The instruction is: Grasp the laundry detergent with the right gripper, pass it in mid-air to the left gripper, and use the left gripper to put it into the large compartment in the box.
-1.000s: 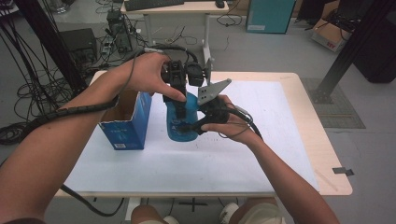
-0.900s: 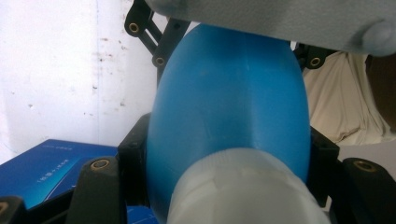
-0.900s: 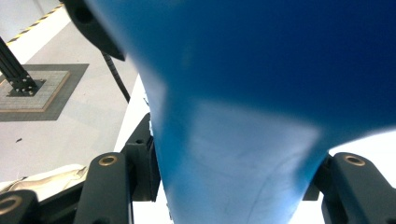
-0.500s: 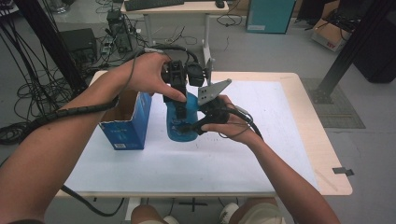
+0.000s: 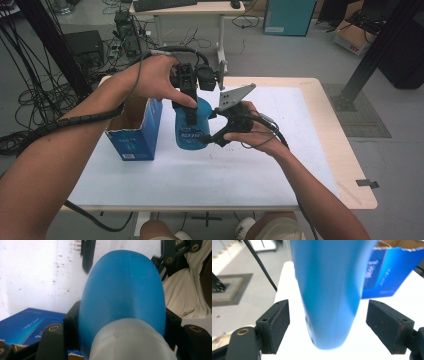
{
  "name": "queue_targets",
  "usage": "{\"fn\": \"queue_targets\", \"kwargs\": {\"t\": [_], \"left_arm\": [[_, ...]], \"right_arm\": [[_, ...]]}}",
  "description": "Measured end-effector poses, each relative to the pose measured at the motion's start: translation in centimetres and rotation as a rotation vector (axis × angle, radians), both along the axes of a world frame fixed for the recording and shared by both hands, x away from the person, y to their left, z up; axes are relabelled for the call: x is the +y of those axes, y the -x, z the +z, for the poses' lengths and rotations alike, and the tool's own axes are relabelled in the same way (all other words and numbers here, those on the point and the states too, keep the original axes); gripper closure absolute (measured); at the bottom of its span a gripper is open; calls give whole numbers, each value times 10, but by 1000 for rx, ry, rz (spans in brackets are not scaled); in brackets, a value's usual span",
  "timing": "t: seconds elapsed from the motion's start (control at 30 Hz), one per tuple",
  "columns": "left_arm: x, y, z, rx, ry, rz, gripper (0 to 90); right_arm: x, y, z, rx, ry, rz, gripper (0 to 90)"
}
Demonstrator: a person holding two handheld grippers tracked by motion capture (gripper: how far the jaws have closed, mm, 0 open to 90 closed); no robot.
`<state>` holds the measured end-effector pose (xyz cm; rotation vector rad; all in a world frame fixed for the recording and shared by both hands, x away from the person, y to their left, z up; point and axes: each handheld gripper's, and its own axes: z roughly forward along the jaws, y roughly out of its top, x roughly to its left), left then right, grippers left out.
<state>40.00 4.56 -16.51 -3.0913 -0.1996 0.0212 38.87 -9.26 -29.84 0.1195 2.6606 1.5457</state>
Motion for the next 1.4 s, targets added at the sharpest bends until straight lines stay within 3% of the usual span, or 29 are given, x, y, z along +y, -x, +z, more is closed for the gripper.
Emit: {"fn": "queue_targets", "kwargs": {"t": [0.07,0.17,0.23,0.27,0.3,0.47,0.53,0.63,0.8,0.97,1.03,1.07,1.17,1.2,1.27,1.33,1.4], "left_arm": [[2,-2,2,1,-5,25,371],[5,-5,7,-17,4,63,370],[7,-7,11,-24,10,96,370],[9,-8,13,-30,12,118,370],[12,-11,18,-33,14,139,370],[20,-16,30,-47,17,214,369],[24,-16,36,-51,50,290,370],[31,-19,47,-62,63,353,370],[45,-24,61,-73,63,455,370],[61,-30,76,-78,47,538,370],[72,-33,85,-74,50,605,371],[72,-33,85,-74,50,605,370],[85,-36,95,-79,58,703,370],[90,-34,100,-112,55,772,370],[103,-36,109,-123,61,845,370],[108,-36,112,-128,60,862,370],[117,-37,118,-135,73,924,371]], "right_arm": [[-4,1,0,-5,62,-15,139],[-14,5,-1,50,153,-64,92],[-18,5,-2,65,164,-71,66],[-20,7,-2,96,162,-93,64],[-29,6,-3,76,195,-102,57],[-49,3,-1,94,219,-155,54],[-59,1,1,107,253,-176,54],[-74,-1,5,118,295,-209,55],[-103,-3,19,119,345,-285,55],[-122,-4,28,113,368,-326,55],[-133,-6,33,114,385,-332,55],[-133,-6,33,114,385,-332,55],[-140,-6,36,106,399,-352,56],[-142,-6,37,104,404,-351,55],[-148,-6,42,101,410,-371,56],[-150,-6,43,99,419,-370,56],[-153,-6,46,97,429,-375,56]]}}
